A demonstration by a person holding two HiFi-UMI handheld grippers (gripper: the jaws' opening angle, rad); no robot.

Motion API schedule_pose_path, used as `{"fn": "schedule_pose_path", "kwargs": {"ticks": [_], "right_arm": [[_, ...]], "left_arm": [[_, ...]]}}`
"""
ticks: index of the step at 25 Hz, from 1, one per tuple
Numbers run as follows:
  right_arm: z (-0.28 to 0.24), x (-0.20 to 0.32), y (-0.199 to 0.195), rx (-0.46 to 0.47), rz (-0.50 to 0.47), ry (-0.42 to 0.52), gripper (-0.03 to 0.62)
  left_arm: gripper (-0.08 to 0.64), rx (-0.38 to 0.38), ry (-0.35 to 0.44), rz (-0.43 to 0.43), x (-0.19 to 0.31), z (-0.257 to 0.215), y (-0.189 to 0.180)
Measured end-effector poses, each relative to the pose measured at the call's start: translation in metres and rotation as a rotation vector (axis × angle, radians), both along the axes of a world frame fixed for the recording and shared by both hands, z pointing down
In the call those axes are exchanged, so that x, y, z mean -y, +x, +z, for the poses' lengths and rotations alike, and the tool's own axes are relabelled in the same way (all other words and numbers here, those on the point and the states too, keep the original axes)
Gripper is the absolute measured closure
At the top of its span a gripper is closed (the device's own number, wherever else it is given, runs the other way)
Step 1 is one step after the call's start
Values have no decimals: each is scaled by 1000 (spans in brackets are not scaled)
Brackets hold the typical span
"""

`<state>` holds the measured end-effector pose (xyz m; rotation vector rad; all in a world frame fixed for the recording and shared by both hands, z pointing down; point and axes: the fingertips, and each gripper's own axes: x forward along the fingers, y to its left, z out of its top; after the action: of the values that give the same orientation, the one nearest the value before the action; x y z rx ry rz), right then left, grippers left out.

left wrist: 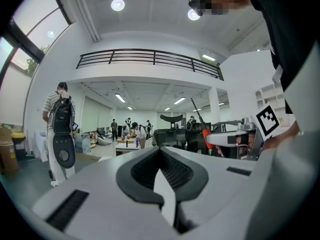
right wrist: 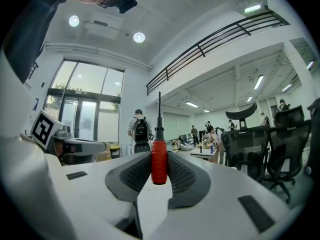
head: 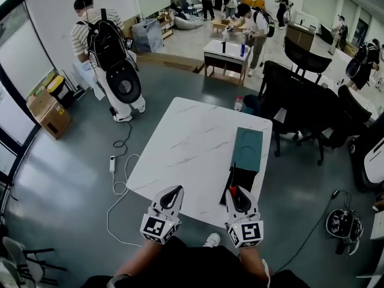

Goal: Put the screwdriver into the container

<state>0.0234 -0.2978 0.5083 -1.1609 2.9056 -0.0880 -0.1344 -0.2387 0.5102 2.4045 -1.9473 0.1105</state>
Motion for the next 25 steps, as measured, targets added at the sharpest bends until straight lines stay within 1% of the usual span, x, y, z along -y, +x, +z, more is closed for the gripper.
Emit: {"fn": "schedule_pose_path", "kwargs": {"ticks": [5,8,13,16,20,22,25], "right_arm": [[7,24,7,-19,66,-12,482],[10,36,1,-26,118,-24,482],[9,52,-13,-27,207,-33,482],[13,59,-20,-44,248,-44,481],[23,65,-26,-60,294,-77,482],[29,66,-26,-56,316,-104,481],[37,70,-22,-83,347,-122,481]], "left_arm": [[554,-34,10,54,39,1,-6],[554,-23,11,97,63,5,-16],[554,-5,17,201,92,6,-28],[554,8,16,245,104,9,-36],[554,-2,-8,276,116,16,-49],[554,-4,-13,293,119,19,-53],[554,-1,-16,317,126,25,-55]]}}
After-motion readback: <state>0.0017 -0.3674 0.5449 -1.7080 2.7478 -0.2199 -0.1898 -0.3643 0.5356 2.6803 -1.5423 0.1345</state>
